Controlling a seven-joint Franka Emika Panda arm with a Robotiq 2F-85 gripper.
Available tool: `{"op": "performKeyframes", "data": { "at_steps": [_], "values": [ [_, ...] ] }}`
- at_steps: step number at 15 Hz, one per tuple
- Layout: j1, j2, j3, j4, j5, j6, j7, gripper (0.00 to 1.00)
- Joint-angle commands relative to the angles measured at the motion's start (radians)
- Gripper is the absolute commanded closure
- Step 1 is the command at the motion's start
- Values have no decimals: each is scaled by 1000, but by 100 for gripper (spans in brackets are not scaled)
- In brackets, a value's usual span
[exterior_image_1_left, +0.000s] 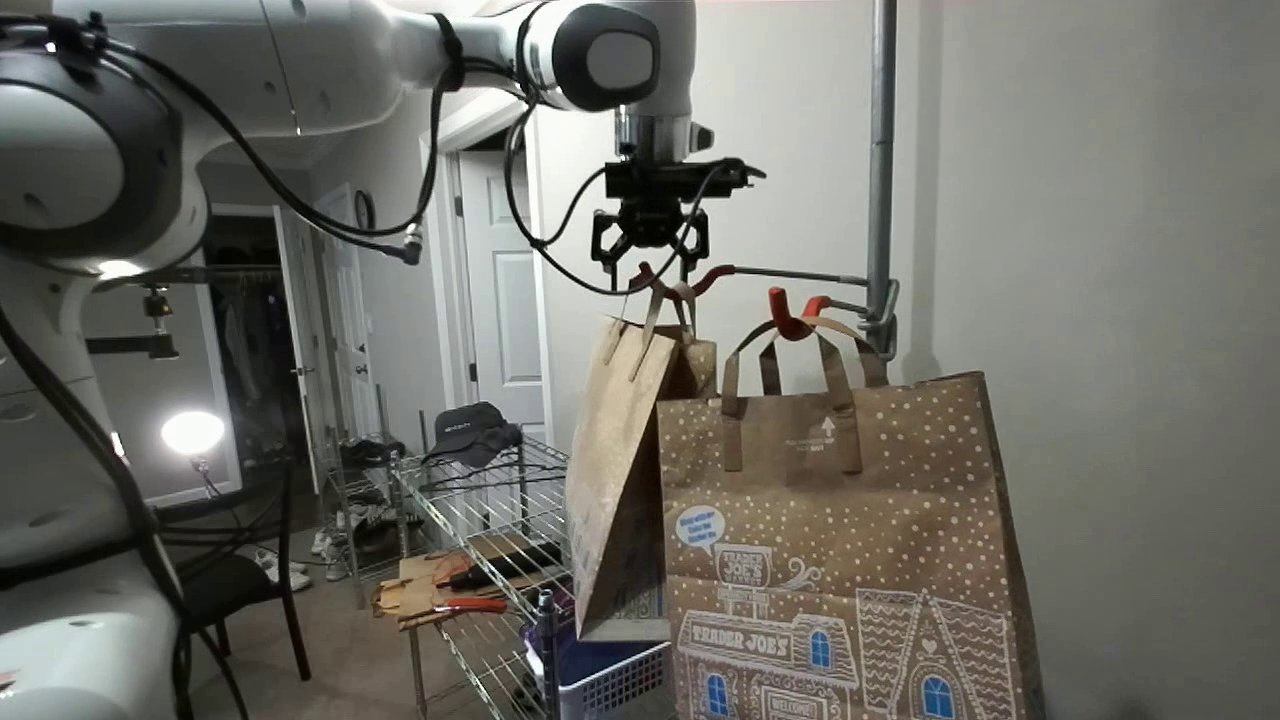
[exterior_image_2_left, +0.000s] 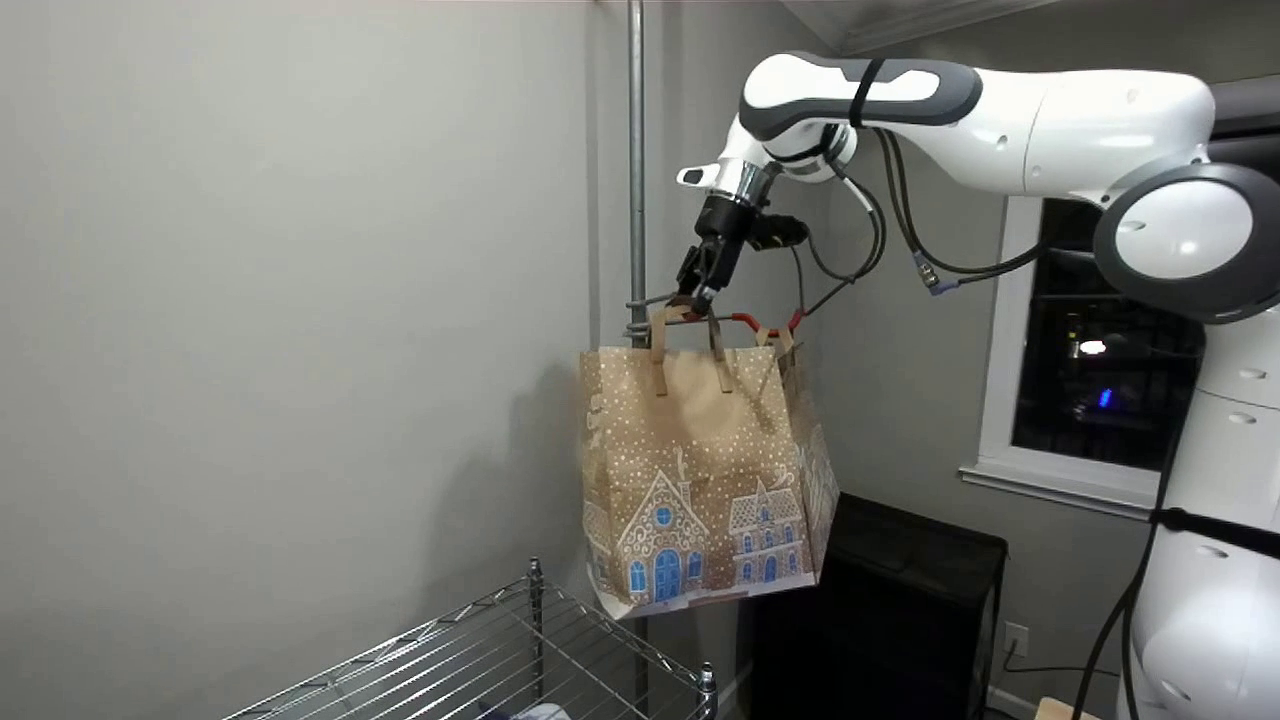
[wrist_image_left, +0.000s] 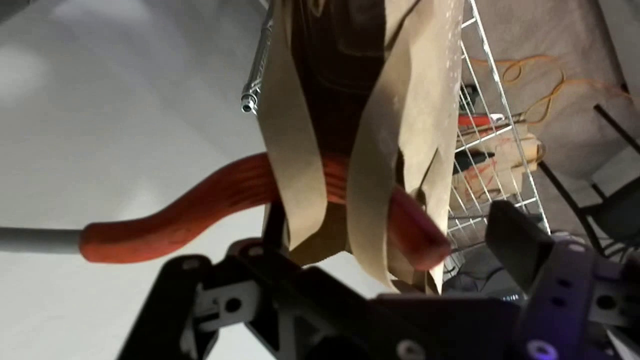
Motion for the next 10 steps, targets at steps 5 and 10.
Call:
{"op": "performKeyframes", "data": {
  "at_steps": [5, 10],
  "values": [
    [16, -75, 36, 23, -150, -39, -42, 0],
    [23, -134, 76, -25, -168, -28, 49, 0]
  ]
}}
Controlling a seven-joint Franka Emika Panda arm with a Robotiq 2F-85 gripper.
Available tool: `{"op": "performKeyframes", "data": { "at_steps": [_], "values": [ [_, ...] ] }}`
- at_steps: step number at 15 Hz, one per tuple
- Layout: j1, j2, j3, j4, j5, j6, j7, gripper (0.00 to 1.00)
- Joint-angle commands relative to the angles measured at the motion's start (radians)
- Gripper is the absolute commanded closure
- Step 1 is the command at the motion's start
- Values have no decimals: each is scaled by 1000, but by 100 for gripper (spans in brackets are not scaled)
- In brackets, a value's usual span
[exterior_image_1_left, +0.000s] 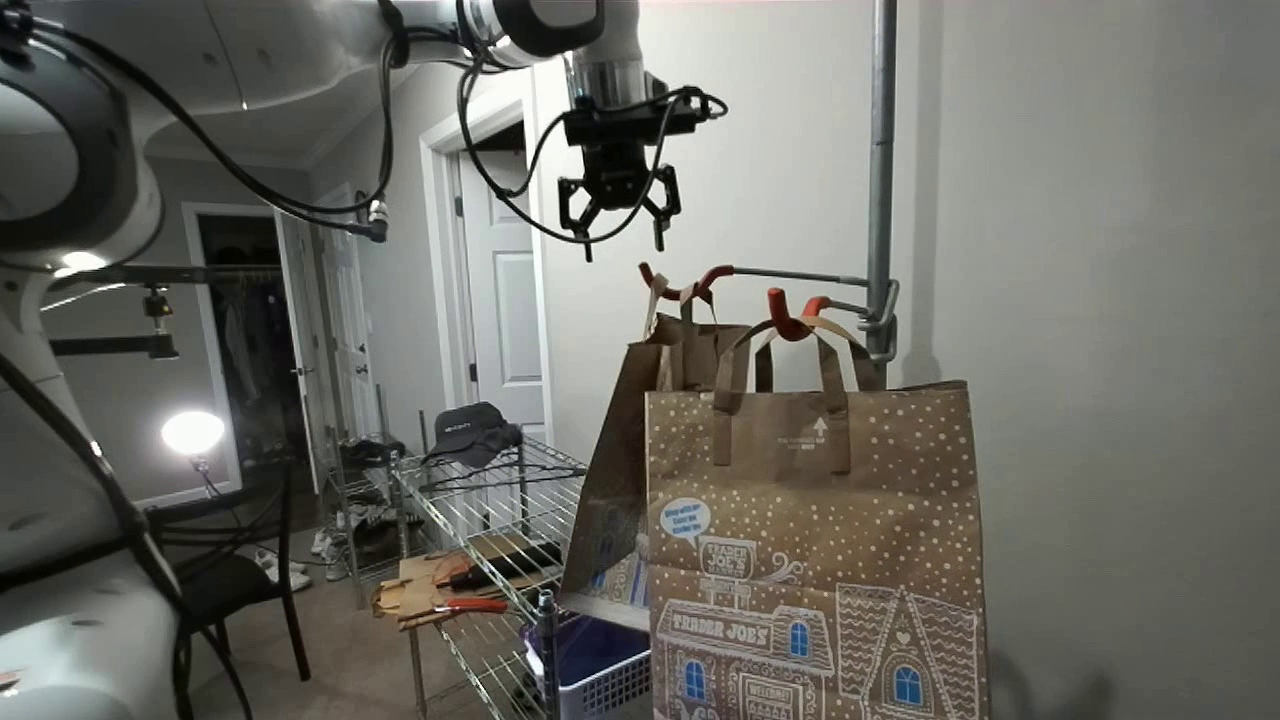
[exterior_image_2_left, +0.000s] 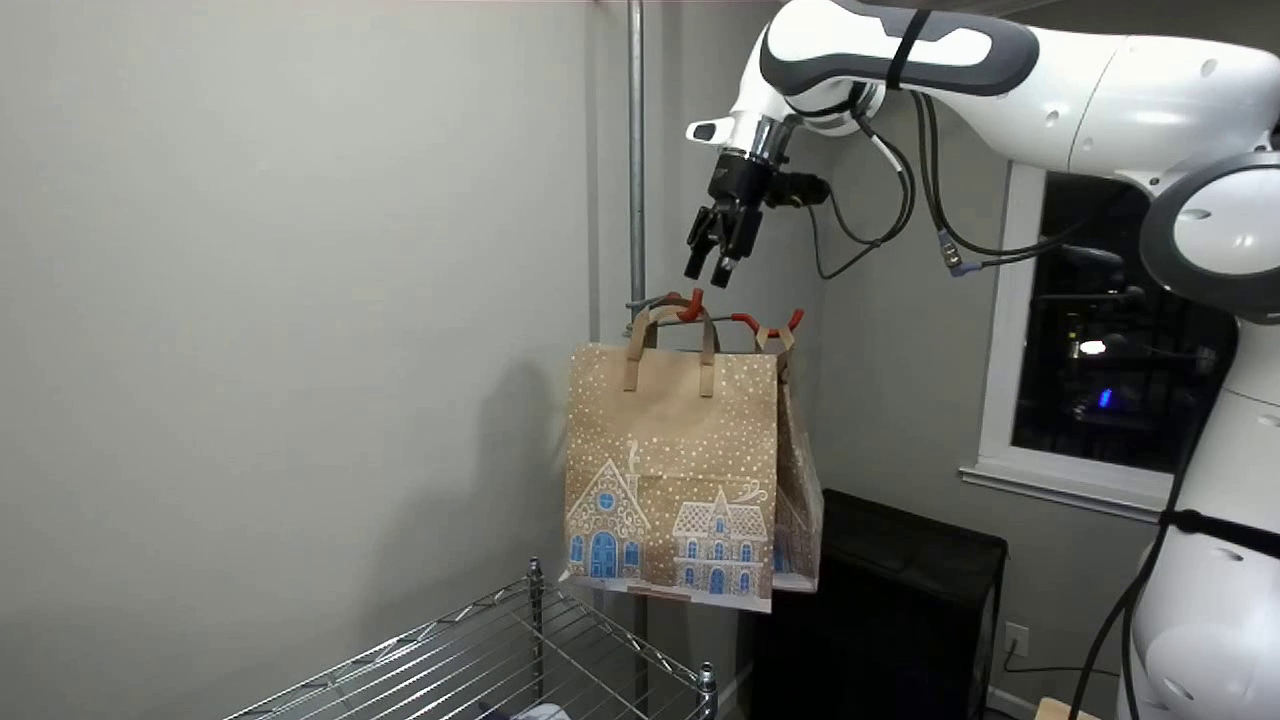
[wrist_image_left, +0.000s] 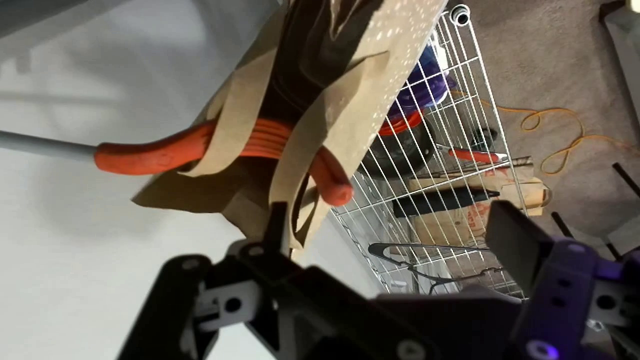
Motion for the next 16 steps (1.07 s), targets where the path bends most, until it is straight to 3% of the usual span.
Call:
{"op": "performKeyframes", "data": {
  "at_steps": [1, 5, 8, 12, 16],
  "values": [
    [9, -82, 38, -90, -49, 29, 89, 0],
    [20, -183, 127, -231, -119, 120, 272, 0],
    [89, -225, 169, -330, -164, 212, 404, 0],
    [143, -239, 209, -454, -195, 329, 589, 0],
    [166, -198, 236, -506, -249, 352, 752, 0]
  ]
}}
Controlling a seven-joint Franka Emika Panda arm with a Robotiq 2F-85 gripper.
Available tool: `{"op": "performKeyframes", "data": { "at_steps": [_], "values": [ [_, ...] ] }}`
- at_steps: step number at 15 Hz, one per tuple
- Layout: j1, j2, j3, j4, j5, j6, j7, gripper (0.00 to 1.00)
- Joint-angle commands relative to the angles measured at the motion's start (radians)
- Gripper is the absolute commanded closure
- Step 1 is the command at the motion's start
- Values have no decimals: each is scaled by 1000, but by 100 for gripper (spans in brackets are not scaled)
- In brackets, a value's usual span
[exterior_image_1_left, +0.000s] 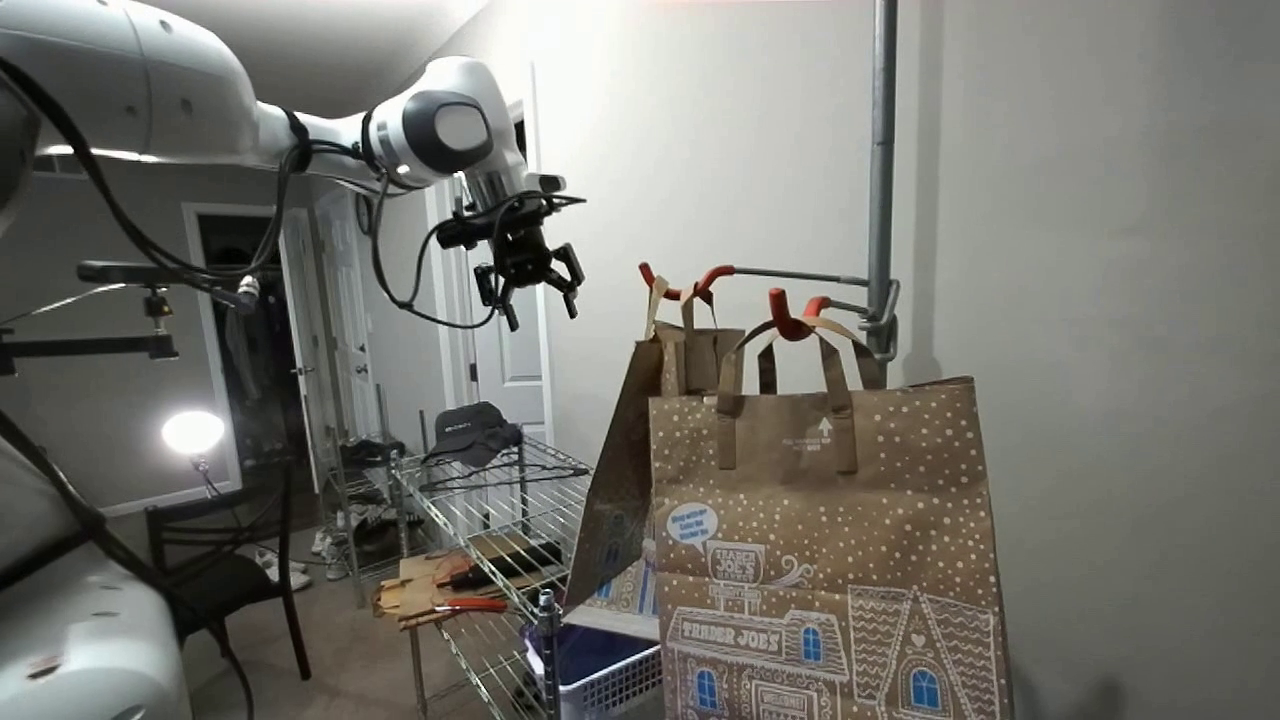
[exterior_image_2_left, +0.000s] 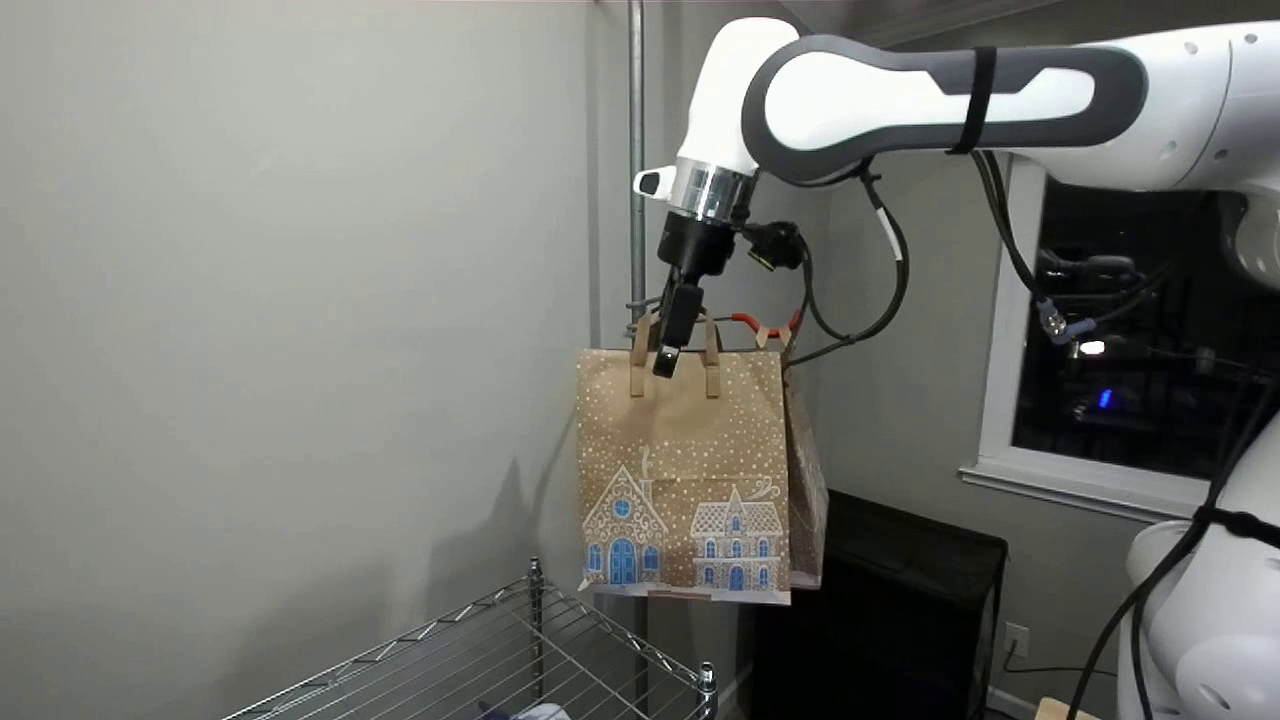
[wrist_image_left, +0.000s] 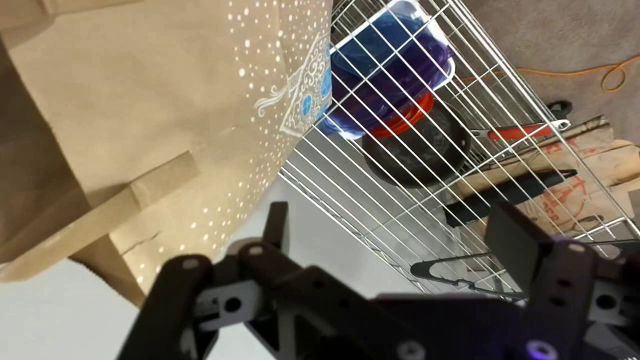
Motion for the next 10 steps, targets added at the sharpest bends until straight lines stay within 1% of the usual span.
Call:
{"op": "performKeyframes", "data": {
  "at_steps": [1, 5, 6, 7, 10],
  "values": [
    [20, 19, 16, -52, -45, 35, 117, 0],
    [34, 77, 41, -16, -65, 15, 193, 0],
    [41, 91, 44, -4, -59, 11, 191, 0],
    [44, 67, 25, -27, -39, 7, 160, 0],
    [51, 88, 32, -12, -38, 7, 169, 0]
  ]
}}
